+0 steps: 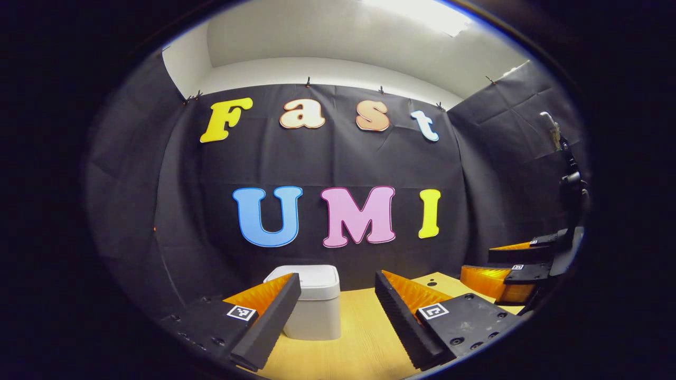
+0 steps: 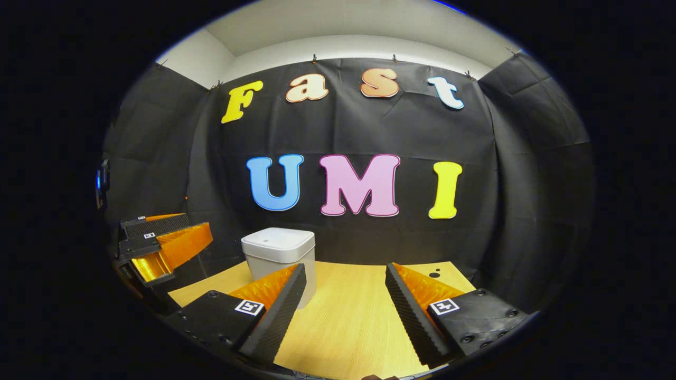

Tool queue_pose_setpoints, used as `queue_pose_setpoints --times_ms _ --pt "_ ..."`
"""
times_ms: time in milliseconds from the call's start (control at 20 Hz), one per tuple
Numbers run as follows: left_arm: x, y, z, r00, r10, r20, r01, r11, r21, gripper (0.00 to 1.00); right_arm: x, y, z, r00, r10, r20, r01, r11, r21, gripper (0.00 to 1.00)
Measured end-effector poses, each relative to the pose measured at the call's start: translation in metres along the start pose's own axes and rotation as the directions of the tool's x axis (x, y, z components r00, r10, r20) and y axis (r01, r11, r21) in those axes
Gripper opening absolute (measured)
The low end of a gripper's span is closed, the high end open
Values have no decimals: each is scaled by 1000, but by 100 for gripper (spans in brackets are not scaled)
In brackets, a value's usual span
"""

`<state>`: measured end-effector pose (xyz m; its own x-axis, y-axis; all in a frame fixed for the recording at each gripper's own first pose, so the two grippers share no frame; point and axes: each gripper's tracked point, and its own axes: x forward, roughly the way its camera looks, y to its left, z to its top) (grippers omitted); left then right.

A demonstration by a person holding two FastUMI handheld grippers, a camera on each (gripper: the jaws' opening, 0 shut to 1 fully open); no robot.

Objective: Press the lid of the desktop garbage bin to open it, pick up the crumpled paper on the desktop and throw it into the bin, then pick up the pop can on the desktop and drop it into the bin, and finally close the garbage bin lid.

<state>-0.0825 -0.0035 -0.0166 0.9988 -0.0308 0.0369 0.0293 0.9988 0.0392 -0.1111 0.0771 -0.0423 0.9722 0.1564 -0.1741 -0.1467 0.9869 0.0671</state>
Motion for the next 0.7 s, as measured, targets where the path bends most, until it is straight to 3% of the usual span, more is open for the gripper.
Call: queue_pose_setpoints --times_ms 700 --pt "11 -12 19 999 -22 42 24 998 -51 95 -3 -7 26 993 -24 112 25 1000 -5 97"
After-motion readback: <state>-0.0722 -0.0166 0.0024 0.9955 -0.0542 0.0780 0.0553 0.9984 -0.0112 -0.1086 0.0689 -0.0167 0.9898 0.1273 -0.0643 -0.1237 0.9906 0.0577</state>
